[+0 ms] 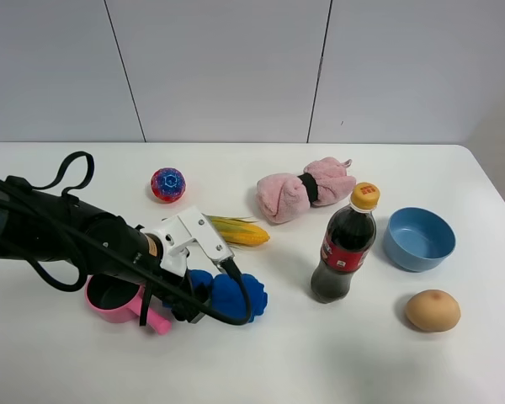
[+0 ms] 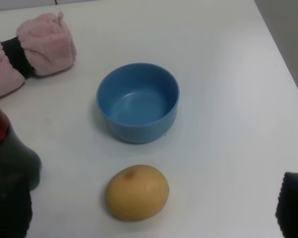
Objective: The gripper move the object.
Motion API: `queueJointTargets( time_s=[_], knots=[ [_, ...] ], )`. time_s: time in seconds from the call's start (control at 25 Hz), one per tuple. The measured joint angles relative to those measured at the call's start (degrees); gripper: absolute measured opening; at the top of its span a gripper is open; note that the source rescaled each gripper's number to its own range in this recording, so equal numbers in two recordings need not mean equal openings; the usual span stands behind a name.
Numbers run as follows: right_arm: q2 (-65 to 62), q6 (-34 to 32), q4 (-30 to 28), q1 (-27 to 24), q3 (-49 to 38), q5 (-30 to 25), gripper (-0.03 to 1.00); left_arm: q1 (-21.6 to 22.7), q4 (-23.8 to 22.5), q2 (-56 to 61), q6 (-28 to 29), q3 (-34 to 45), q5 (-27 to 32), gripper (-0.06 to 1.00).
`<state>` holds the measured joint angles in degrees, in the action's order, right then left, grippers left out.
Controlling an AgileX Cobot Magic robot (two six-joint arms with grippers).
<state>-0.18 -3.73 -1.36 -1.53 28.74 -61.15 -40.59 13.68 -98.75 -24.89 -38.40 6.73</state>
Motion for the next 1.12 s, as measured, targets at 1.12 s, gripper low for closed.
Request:
queueJointTargets(
  time_s=[1.12],
  knots=[
    [0.0, 0.0, 0.0, 0.0, 0.0, 0.0, 1.00, 10.7, -14.4, 24.9, 5.5, -23.4, 19.0, 0.76]
  ],
)
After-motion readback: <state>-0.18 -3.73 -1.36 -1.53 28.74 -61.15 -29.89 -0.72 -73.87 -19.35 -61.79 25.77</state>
